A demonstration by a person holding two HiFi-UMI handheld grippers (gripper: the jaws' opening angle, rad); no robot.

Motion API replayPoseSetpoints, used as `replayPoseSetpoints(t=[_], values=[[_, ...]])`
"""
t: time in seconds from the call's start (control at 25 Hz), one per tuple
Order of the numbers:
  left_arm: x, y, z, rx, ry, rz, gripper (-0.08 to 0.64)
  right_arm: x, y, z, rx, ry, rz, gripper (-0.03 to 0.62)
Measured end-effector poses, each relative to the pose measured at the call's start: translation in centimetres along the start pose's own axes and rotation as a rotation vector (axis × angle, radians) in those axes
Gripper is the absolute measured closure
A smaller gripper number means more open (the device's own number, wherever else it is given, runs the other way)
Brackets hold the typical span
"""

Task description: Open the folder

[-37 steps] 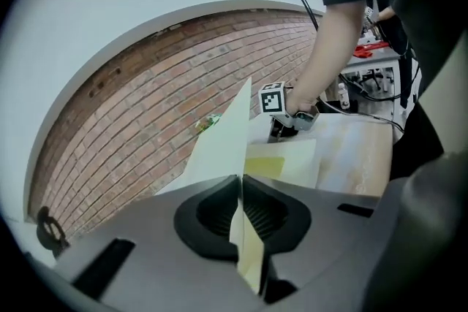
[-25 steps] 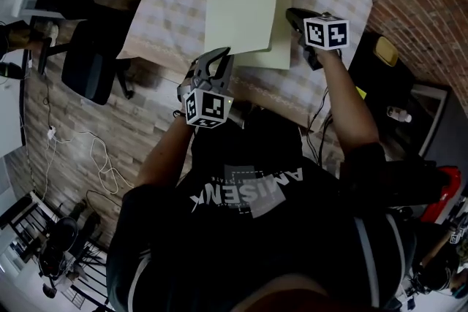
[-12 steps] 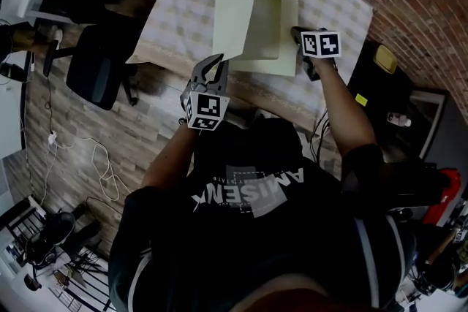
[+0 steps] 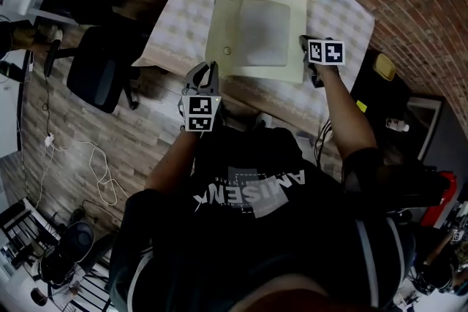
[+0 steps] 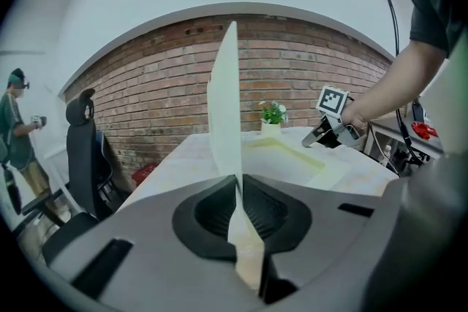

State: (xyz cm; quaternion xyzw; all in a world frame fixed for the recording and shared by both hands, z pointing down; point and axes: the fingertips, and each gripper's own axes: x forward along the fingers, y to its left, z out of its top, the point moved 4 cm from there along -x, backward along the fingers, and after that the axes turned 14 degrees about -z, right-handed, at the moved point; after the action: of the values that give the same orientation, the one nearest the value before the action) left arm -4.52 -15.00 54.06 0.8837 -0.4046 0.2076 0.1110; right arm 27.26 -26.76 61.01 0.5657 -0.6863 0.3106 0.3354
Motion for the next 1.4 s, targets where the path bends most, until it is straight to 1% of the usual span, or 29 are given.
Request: replayPoseSetpoints(t=[0.24,0.36,0.52,0.68,0.8,0.96,1.16,1.36,1.4], values=[[-0.8,3.4,-2.4,-0.093,0.035,0.087,0.515,0.2,0.2,0.1,0.019,0.006,-0.038,0.548],[-1.0,4.9,-3.7,-0.118,0.066,0.124,0.498,0.3,0.4,0.2,0.031,0.008,-0.047,0.548],[-1.0,6.3,-6.7,-0.198,0.096,0.183,0.475,0.2,0.5,0.2,0.027,0.019,-0.063,0.548],[-0.6,7.4,-8.7,-0.216,0.120,0.230,0.457,0.3,0.5,0.3,0.025,0.016,-0.081,0.548],[-0.6,7.9,-9.9,-0.244,0.138,0.257,0.443,0.5,0.8,0.3,0.021,0.019,-0.083,0.548],[-0.5,8.6,-11.1,-0.282,0.134,0.292,0.415,0.5,0.8,0.3,0.017,0.024,-0.091,0.548],[-0.9,9.7,-12.1,-0.266,0.157,0.378,0.309,0.6,0.8,0.3,0.007,0.022,-0.093,0.548],[-1.9,10.9,-13.0,-0.240,0.194,0.519,0.148,0.6,0.7,0.3,-0.008,0.025,-0.094,0.548],[-2.0,11.0,-13.1,-0.230,0.201,0.539,0.138,0.6,0.7,0.3,-0.009,0.026,-0.095,0.548]])
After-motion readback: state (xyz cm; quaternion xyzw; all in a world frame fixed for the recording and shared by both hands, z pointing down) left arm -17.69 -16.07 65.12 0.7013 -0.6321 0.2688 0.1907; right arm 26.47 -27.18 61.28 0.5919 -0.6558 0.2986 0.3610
